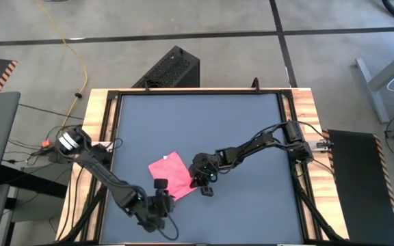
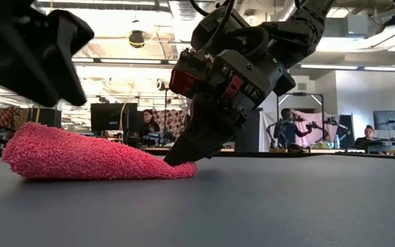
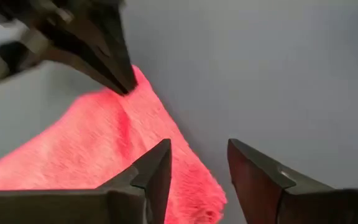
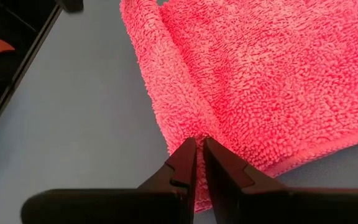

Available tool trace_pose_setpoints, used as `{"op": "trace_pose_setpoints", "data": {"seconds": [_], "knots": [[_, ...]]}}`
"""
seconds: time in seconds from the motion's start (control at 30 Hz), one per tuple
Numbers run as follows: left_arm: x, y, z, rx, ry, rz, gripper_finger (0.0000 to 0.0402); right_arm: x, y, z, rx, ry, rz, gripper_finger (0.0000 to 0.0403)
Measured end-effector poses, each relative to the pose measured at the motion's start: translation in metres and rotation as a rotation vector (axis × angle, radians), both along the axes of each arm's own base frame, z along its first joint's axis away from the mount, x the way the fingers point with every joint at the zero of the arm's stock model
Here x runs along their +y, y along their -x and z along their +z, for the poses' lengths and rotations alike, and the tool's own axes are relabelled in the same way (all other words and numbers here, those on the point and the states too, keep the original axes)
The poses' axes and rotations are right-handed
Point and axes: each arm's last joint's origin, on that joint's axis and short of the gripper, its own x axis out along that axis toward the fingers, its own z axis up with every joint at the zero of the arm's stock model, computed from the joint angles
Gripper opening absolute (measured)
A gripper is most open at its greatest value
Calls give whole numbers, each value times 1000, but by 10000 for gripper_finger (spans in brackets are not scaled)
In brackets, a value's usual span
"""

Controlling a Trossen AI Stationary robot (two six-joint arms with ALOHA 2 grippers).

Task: Roll towel
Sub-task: Roll the red towel

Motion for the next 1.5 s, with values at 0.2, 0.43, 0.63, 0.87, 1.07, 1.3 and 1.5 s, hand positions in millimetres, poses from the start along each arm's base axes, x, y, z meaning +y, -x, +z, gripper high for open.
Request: {"op": "trace_pose_setpoints", "data": {"seconds": [0.2,0.43,0.63,0.87,1.07,1.3,1.5], "knots": [[-8,-9,-6,55,-35,3,182,0,0,0,0,0,-1,61],[-10,-1,-14,107,-28,72,189,-1,0,0,-3,1,-2,61],[-19,4,-35,132,-60,93,189,-2,-1,1,-13,0,-6,61],[-19,3,-39,122,-66,120,185,-2,-1,1,-8,-14,-20,61],[-14,8,-44,134,-35,209,149,-2,-2,1,-11,-14,-25,61],[-9,14,-55,101,27,300,70,-2,-2,1,-11,-13,-26,61],[-9,15,-56,102,55,325,8,-2,-2,1,-19,-14,-27,61]]}}
